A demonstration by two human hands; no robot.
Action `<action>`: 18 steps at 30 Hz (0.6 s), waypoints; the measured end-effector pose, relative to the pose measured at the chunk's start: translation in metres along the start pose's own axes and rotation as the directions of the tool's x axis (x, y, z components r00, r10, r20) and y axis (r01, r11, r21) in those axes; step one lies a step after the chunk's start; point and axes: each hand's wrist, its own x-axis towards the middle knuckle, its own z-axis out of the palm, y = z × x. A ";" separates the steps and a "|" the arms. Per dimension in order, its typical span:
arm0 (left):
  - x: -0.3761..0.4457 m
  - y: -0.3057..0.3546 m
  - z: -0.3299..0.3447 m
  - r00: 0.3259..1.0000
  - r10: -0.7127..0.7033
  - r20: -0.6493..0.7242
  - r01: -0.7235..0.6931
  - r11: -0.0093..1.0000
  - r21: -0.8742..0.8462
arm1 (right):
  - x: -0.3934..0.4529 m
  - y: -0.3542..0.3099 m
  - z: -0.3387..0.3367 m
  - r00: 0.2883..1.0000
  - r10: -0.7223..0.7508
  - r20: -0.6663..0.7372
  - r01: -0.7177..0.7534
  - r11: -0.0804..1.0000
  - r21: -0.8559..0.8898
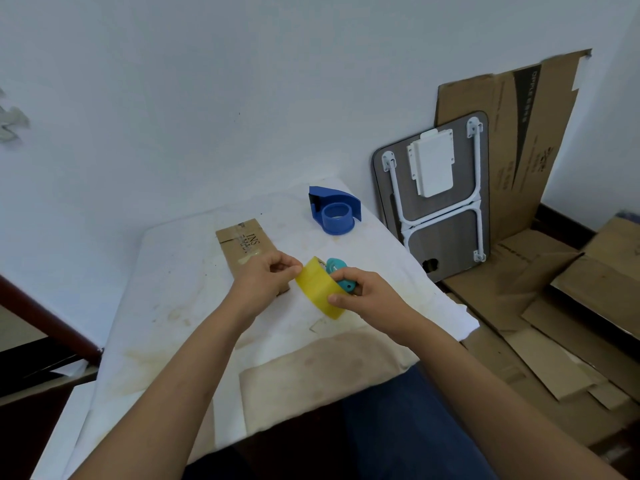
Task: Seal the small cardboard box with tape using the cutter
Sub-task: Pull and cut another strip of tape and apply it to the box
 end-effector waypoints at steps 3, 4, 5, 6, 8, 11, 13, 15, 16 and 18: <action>-0.001 -0.002 0.001 1.000 0.010 0.007 -0.010 0.998 0.064 | 0.000 0.002 0.002 1.000 0.021 -0.010 -0.021 1.000 -0.007; -0.001 -0.003 0.002 1.000 0.021 0.001 -0.021 0.994 0.110 | -0.001 0.002 0.003 0.999 0.032 -0.013 -0.032 0.999 -0.009; -0.002 -0.003 0.003 0.999 0.036 -0.008 -0.035 0.986 0.163 | -0.001 0.002 0.004 0.999 0.042 -0.018 -0.042 0.999 -0.013; -0.003 -0.003 0.005 0.998 0.057 -0.016 -0.052 0.975 0.216 | -0.001 0.001 0.006 0.998 0.049 -0.026 -0.049 0.999 -0.019; -0.004 -0.004 0.007 0.993 0.114 -0.013 -0.104 0.946 0.308 | -0.002 -0.001 0.010 0.997 0.054 -0.061 -0.057 0.997 -0.047; -0.008 -0.005 0.011 0.975 0.220 0.041 -0.213 0.855 0.472 | 0.000 -0.002 0.016 0.991 0.040 -0.128 -0.051 0.995 -0.091; -0.010 -0.005 0.014 0.958 0.279 0.059 -0.264 0.791 0.551 | 0.002 0.000 0.020 0.990 0.039 -0.139 -0.051 0.995 -0.080; -0.011 -0.003 0.015 0.947 0.312 0.072 -0.290 0.740 0.607 | 0.003 0.000 0.022 0.989 0.050 -0.136 -0.060 0.996 -0.072; -0.011 -0.003 0.015 0.943 0.323 0.078 -0.299 0.721 0.626 | 0.003 0.000 0.022 0.989 0.046 -0.139 -0.057 0.995 -0.077; -0.012 -0.002 0.014 0.935 0.341 0.094 -0.314 0.680 0.662 | 0.004 -0.001 0.024 0.988 0.034 -0.152 -0.051 0.992 -0.111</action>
